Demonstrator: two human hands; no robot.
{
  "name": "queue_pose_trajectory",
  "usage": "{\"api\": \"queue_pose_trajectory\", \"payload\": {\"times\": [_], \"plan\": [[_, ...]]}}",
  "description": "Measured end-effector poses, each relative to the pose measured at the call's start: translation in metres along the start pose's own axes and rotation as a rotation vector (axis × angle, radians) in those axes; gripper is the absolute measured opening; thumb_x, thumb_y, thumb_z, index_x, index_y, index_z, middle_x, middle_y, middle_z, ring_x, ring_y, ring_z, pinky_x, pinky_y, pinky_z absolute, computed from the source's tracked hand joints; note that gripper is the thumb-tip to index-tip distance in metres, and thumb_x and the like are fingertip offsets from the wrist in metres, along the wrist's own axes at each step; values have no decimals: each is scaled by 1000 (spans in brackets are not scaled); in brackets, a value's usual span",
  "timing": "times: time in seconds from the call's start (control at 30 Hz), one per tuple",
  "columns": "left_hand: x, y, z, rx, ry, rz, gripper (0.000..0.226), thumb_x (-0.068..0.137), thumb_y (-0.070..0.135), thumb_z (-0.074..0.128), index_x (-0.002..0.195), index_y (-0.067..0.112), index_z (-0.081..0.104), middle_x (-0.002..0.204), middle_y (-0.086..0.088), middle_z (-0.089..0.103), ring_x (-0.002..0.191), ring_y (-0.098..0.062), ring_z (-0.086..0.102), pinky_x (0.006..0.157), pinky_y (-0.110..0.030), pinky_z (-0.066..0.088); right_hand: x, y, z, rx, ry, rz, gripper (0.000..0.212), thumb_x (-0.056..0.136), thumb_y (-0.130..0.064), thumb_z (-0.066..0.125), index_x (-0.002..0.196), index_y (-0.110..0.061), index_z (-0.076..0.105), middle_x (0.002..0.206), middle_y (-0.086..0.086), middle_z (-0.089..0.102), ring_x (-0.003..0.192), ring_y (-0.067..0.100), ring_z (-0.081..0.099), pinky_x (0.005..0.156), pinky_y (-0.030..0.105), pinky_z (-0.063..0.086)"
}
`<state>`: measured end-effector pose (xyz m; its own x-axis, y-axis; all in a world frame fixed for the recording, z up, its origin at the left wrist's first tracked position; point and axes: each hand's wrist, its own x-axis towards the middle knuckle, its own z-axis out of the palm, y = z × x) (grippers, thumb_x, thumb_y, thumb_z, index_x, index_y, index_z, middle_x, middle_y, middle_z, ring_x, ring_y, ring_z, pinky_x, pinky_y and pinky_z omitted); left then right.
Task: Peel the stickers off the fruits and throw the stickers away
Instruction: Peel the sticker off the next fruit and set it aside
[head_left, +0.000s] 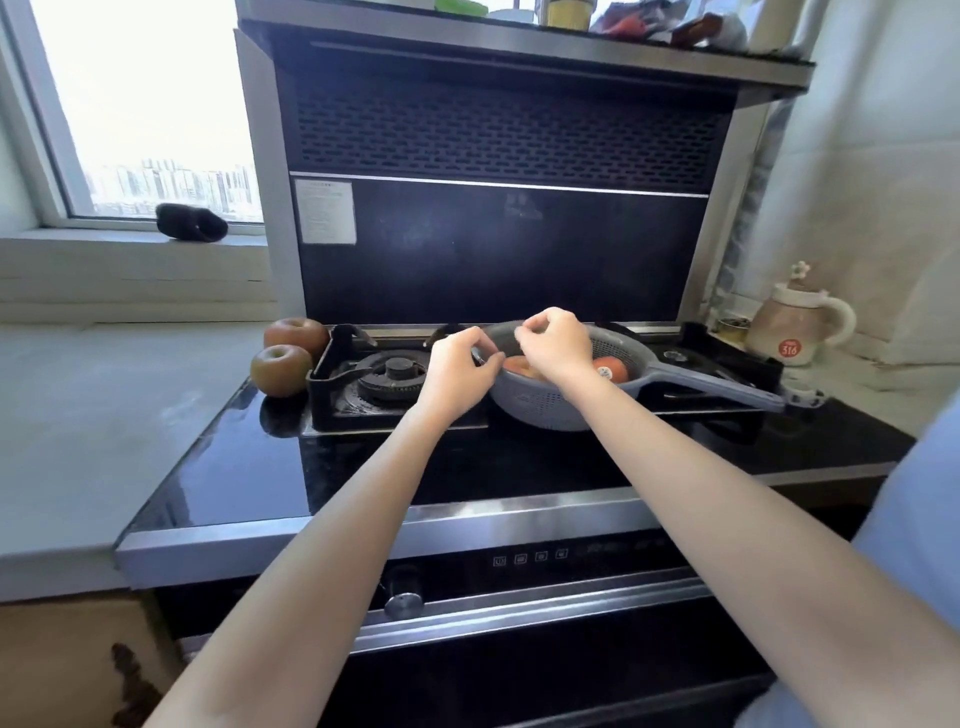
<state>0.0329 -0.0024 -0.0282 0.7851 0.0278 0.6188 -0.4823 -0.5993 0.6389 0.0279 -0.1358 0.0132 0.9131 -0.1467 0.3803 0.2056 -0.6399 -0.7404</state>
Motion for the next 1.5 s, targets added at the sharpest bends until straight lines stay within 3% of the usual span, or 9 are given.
{"api": "queue_pose_trajectory", "payload": {"times": [0.33, 0.47, 0.7, 0.87, 0.97, 1.1, 1.23, 1.4, 1.5], "plan": [[-3, -4, 13, 13, 94, 59, 14, 84, 15, 66, 73, 8, 64, 72, 4, 59, 68, -12, 52, 65, -19, 34, 31, 3, 8, -516, -386, 134, 47, 86, -51, 57, 102, -8, 70, 104, 9, 71, 95, 26, 66, 83, 37, 52], [-5, -9, 17, 7, 114, 75, 15, 86, 16, 65, 76, 5, 64, 74, -1, 60, 74, -17, 53, 70, -26, 38, 40, 6, 15, -538, -473, 211, 63, 90, -54, 52, 127, -3, 58, 125, 11, 62, 109, 28, 61, 88, 38, 50], [-8, -11, 16, -20, 114, 117, 13, 88, 14, 63, 78, 6, 63, 76, -1, 59, 76, -18, 54, 71, -28, 43, 50, 20, 20, -355, -449, 282, 61, 82, -59, 63, 114, -6, 64, 110, 11, 67, 94, 26, 63, 74, 37, 51], [-8, -11, 17, -15, 132, 120, 15, 88, 14, 62, 77, 4, 64, 76, -6, 61, 74, -21, 54, 69, -32, 44, 50, 23, 18, -105, -352, 332, 69, 58, -61, 77, 102, -9, 68, 101, 7, 70, 97, 27, 66, 89, 40, 54], [-9, -13, 18, -39, 137, 119, 12, 88, 14, 62, 78, 8, 62, 76, -1, 57, 68, -12, 50, 66, -24, 40, 49, 23, 16, 81, -264, 364, 70, 60, -58, 80, 109, -10, 67, 108, 9, 69, 101, 27, 65, 92, 43, 54], [-10, -15, 18, -106, 165, 130, 3, 88, 15, 61, 88, 13, 58, 84, 1, 59, 75, -5, 53, 72, -24, 45, 44, 17, 6, 288, -189, 347, 58, 66, -52, 80, 108, -15, 66, 112, 7, 65, 99, 24, 65, 70, 36, 61], [-12, -13, 17, -260, 130, 66, 25, 91, 24, 62, 113, 16, 54, 111, 3, 61, 105, -12, 60, 91, -32, 51, 32, 2, -9, 377, -154, 279, 61, 73, -54, 75, 114, -13, 58, 109, 7, 63, 91, 21, 66, 54, 29, 58], [-11, 2, -5, -365, 98, 45, 41, 87, 36, 67, 122, 23, 50, 121, 5, 60, 113, -6, 58, 87, -18, 48, 15, -20, -18, 473, -111, 212, 61, 71, -58, 73, 108, -12, 61, 102, 7, 65, 76, 27, 72, 51, 29, 57], [-16, 15, -21, -431, 95, 56, 42, 85, 39, 69, 119, 26, 50, 118, 8, 61, 111, -5, 59, 89, -25, 51, 3, -31, -17, 473, -129, 161, 61, 67, -64, 71, 100, -13, 66, 97, 6, 68, 74, 26, 72, 49, 26, 54]]}}
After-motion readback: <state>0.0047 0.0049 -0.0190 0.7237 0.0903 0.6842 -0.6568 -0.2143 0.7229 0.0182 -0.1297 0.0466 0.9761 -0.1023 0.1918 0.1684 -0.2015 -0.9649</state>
